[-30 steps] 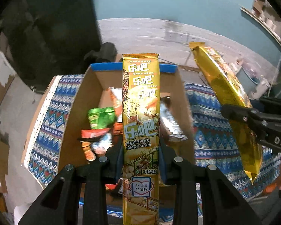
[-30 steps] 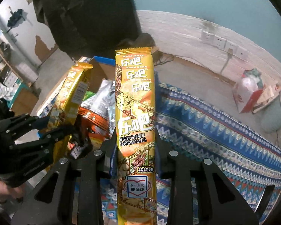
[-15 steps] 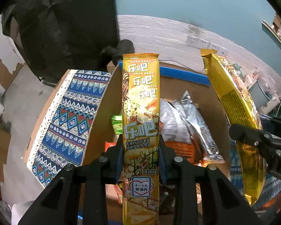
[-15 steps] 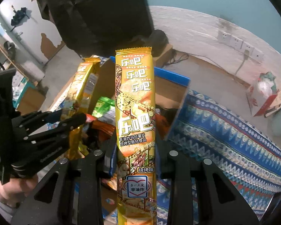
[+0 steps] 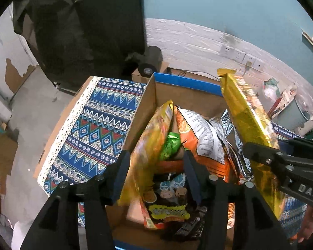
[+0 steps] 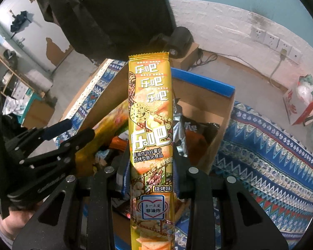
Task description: Organize snacks
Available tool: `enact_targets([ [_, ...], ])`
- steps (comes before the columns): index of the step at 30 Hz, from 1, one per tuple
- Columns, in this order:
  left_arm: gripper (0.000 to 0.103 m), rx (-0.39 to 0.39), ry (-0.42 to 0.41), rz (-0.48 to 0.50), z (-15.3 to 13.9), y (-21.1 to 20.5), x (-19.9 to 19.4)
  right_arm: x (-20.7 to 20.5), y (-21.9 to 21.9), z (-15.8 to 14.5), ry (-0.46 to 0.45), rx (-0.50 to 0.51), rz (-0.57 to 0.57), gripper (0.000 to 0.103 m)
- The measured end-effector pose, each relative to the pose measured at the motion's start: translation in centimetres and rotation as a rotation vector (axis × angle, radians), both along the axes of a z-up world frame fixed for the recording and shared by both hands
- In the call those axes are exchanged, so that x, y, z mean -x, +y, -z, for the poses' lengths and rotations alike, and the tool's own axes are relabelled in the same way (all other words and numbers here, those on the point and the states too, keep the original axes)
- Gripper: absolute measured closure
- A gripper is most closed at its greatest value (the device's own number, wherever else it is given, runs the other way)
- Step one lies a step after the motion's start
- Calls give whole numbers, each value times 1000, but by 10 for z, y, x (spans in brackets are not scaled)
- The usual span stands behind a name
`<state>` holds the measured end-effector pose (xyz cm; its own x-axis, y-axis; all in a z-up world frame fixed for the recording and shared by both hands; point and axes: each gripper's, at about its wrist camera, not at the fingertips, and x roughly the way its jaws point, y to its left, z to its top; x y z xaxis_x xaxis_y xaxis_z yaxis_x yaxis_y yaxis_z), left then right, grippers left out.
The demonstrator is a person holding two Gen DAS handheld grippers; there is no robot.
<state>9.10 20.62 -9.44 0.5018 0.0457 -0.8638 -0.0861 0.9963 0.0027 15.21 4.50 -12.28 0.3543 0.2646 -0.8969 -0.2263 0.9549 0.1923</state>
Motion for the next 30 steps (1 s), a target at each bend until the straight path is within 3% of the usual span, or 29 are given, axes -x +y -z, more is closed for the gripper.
enact_targets([
  [8, 41, -17, -7, 3, -10, 3, 12, -9, 13, 8, 24, -14, -4, 72],
  [13, 38, -11, -17, -6, -17, 7, 20, -14, 17, 3, 18, -40, 6, 65],
  [17, 35, -3, -29, -8, -23, 8, 25, -12, 15, -9, -17, -22, 9, 57],
  [21, 34, 2, -43, 5, -32, 4, 31, -2, 10, -21, -54, 17, 10, 41],
  [24, 25, -4, -70, 20, -43, -2, 40, 7, 9, -30, -96, 59, 3, 35],
  [30, 22, -26, -98, 42, -61, -13, 55, 30, -2, -51, -171, 118, -7, 28],
])
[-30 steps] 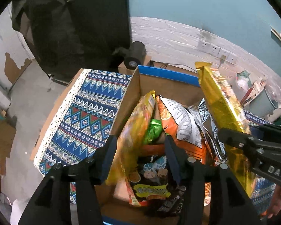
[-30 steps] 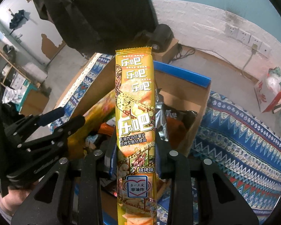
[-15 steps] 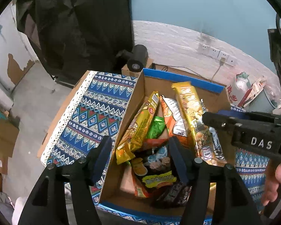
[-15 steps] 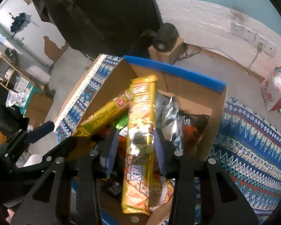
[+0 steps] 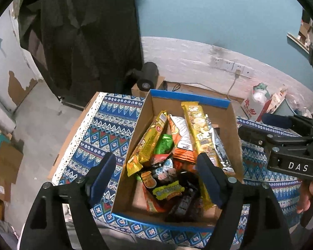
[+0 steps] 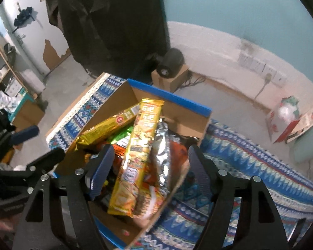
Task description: Organize snacks
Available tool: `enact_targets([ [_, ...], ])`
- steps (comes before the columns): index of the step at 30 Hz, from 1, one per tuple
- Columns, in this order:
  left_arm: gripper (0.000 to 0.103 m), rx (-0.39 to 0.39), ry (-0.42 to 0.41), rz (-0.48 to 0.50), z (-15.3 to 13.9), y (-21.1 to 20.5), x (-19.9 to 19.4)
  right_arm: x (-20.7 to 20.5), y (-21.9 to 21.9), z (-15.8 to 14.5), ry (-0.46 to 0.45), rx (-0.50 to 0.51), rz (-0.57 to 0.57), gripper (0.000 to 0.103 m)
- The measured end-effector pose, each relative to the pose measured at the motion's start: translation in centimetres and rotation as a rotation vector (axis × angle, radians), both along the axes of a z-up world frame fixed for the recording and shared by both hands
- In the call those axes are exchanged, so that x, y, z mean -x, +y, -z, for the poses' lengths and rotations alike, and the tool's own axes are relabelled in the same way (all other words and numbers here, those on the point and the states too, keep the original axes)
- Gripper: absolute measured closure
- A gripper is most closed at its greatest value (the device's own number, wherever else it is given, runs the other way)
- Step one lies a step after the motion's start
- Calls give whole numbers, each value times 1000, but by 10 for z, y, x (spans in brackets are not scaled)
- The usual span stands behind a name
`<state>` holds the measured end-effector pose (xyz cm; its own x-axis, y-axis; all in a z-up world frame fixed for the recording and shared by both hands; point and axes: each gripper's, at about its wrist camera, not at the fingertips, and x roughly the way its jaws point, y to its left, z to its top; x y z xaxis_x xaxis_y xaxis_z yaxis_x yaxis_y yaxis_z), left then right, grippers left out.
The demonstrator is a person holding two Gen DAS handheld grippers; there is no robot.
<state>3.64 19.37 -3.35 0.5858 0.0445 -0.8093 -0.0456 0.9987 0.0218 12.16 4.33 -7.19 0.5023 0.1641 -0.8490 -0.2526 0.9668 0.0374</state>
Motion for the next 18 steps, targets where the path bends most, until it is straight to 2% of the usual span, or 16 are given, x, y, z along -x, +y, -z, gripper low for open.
enact_targets([
  [3, 16, -17, -30, 11, -11, -6, 9, 11, -6, -9, -23, 7, 1, 27],
  [6, 15, -28, -59, 24, -21, -11, 16, 21, -13, -17, -38, 8, 10, 27],
  [14, 15, -11, -55, 40, -30, -19, 29, 47, -26, -35, -80, 7, 7, 27],
  [18, 9, -11, -70, 42, -36, -22, 34, 60, -32, -42, -105, 9, 7, 27],
])
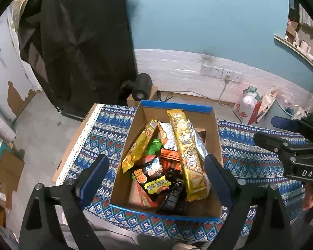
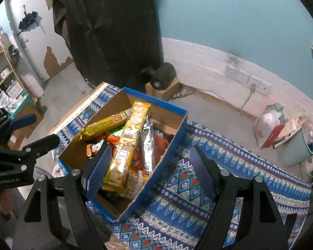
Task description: Organize snacks
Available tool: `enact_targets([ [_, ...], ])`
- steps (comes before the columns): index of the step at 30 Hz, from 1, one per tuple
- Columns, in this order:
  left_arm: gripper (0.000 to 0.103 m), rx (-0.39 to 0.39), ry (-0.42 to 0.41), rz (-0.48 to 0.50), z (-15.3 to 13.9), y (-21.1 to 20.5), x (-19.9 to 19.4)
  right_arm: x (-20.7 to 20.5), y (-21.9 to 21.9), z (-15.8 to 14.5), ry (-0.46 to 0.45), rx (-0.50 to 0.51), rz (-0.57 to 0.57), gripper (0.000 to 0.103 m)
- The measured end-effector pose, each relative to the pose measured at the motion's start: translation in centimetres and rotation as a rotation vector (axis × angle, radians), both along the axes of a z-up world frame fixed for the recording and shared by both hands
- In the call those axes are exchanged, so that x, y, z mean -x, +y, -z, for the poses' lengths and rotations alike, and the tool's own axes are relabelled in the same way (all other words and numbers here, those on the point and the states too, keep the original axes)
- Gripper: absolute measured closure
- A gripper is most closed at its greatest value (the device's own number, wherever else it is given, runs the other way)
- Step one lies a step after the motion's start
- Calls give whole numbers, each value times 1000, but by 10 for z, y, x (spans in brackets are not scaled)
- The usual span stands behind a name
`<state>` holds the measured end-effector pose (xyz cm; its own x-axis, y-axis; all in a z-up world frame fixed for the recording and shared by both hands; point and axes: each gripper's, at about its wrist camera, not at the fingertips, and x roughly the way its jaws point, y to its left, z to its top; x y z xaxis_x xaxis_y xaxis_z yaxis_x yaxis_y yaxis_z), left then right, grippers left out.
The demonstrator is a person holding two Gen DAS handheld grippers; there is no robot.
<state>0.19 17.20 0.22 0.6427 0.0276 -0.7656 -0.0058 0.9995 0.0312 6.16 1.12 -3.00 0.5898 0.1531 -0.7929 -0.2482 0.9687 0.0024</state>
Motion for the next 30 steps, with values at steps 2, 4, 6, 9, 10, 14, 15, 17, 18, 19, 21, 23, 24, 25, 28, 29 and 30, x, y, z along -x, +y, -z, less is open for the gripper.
enact_targets([
  [2, 8, -2, -4, 1, -3, -2, 2, 4, -3, -2, -6, -1, -1, 27],
  [4, 7, -4, -4, 2, -4, -3, 2, 10, -7, -5, -14, -3, 0, 27],
  [6, 3, -7, -5, 3, -5, -4, 2, 14, -10, -6, -20, 0, 2, 26],
  [9, 2, -22, -8, 8, -4, -9, 2, 19, -16, -7, -29, 3, 8, 26],
  [10, 2, -28, -5, 10, -3, -11, 1, 20, -17, -7, -30, 5, 9, 26],
  [14, 2, -31, 4, 21, -2, -15, 1, 22, -25, -5, -29, 3, 22, 26],
  [15, 2, -30, 4, 22, -2, -16, 1, 23, -26, -5, -28, 0, 26, 26],
  [17, 2, -32, 1, 23, -2, -17, 2, 23, -28, -5, -29, 0, 28, 26],
  [18, 2, -33, 1, 22, -2, -17, 2, 24, -29, -6, -31, -1, 30, 26],
  [19, 2, -33, 0, 22, -2, -18, 2, 24, -30, -7, -32, -2, 31, 26],
  [21, 2, -32, 0, 19, -2, -18, 1, 25, -32, -8, -34, -5, 31, 26],
  [23, 2, -28, 5, 17, -1, -17, 2, 25, -33, -8, -35, -8, 30, 26],
  [24, 2, -24, 7, 18, 0, -17, 1, 25, -33, -9, -36, -9, 27, 26],
  [25, 2, -22, 9, 17, 0, -17, 1, 26, -32, -10, -38, -8, 26, 26],
  [28, 2, -20, 10, 16, 0, -18, 1, 27, -33, -10, -39, -9, 22, 26],
  [29, 2, -21, 11, 15, 0, -18, 1, 27, -33, -11, -38, -8, 22, 26],
  [30, 2, -21, 11, 16, 0, -18, 1, 27, -33, -11, -39, -7, 23, 26],
])
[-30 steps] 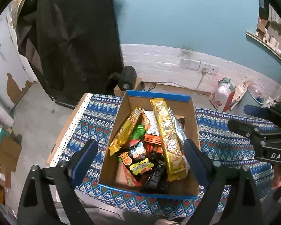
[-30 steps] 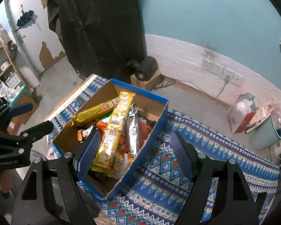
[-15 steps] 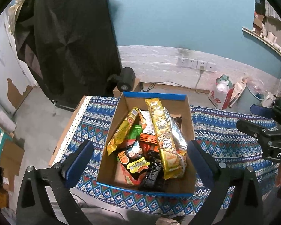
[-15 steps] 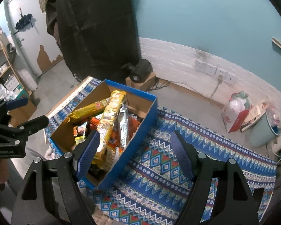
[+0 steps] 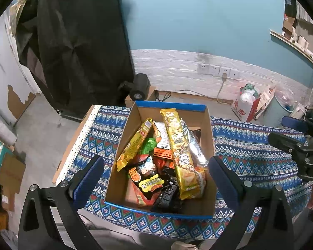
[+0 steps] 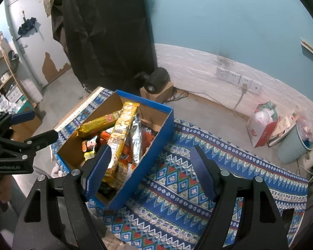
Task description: Organize snacks
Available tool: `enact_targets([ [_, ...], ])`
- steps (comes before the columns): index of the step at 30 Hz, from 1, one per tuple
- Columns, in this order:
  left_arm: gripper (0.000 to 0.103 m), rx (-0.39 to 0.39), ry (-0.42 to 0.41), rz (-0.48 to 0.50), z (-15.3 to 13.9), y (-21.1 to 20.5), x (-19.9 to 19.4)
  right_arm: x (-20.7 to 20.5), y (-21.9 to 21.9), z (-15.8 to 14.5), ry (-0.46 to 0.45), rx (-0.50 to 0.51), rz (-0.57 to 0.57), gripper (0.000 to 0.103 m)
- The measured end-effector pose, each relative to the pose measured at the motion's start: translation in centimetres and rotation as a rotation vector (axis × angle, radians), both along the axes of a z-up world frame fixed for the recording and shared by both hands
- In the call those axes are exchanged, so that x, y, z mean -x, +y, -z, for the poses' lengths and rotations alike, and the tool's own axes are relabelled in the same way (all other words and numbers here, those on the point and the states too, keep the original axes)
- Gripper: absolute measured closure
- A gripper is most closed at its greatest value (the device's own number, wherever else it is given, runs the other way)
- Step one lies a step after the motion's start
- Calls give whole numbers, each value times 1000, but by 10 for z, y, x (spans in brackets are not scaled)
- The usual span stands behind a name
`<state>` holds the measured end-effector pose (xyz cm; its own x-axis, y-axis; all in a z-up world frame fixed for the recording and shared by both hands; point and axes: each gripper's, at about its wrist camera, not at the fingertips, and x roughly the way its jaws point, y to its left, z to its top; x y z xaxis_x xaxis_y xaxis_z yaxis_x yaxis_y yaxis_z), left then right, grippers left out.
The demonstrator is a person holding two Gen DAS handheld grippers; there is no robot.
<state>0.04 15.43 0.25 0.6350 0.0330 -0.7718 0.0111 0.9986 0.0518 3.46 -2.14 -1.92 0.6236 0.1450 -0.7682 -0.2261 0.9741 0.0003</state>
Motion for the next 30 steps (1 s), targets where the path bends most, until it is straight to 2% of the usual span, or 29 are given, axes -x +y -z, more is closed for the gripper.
enact_targets([
  [14, 2, 23, 28, -9, 0, 3, -1, -1, -3, -3, 0, 1, 9, 26],
  [30, 2, -26, 34, -28, 2, 0, -2, 0, -4, -1, 3, 2, 11, 26],
])
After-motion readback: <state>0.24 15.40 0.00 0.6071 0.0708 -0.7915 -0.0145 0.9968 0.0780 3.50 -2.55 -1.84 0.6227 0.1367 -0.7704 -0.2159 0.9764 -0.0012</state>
